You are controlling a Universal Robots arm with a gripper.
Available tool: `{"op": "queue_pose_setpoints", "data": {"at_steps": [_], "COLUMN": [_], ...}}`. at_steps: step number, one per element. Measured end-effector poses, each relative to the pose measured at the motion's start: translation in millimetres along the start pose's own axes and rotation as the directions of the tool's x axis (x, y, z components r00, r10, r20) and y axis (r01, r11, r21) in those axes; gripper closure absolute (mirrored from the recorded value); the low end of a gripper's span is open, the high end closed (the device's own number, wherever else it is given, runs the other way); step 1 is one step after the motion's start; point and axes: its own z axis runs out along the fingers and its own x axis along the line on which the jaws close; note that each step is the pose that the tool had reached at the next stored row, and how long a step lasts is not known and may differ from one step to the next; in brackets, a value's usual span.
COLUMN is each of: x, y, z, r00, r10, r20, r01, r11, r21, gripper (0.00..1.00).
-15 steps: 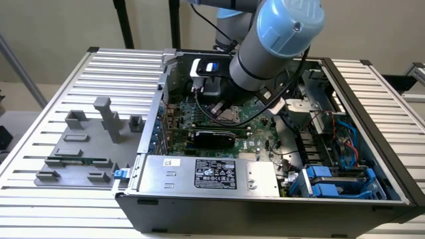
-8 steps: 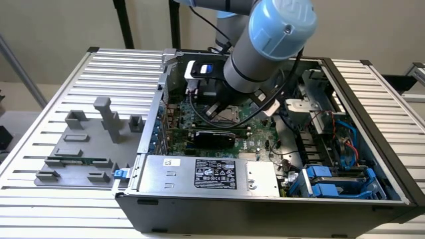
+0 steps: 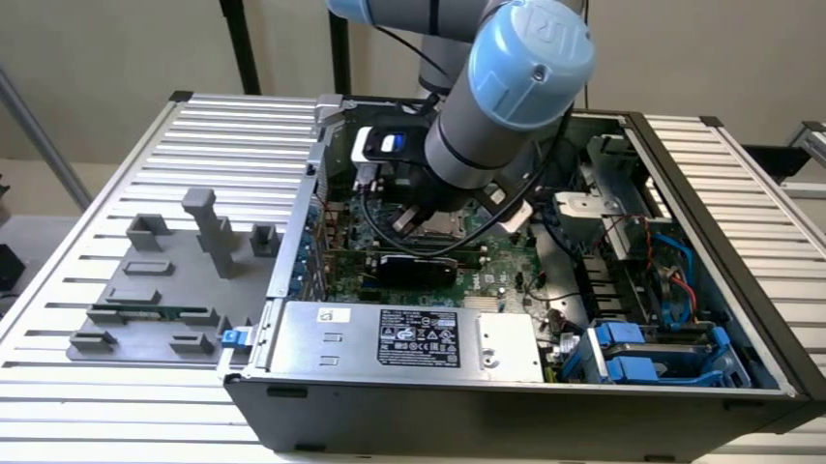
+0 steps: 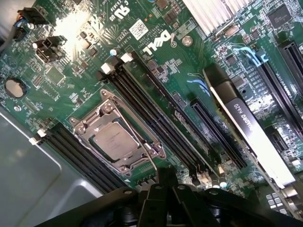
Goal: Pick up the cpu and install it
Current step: 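Install the second cpu locking lever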
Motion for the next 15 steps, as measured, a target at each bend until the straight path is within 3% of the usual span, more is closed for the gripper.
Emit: {"op": "queue_pose_setpoints", "data": {"at_steps": [15], "x": [1.2], "y": [-2.8], "z": [18.3], "r00": [1.0000], "r10": [0.000], "r20": [0.0006], "r01": [0.000], "r11": [1.0000], "r21": [-0.0014], "gripper": [0.89]}}
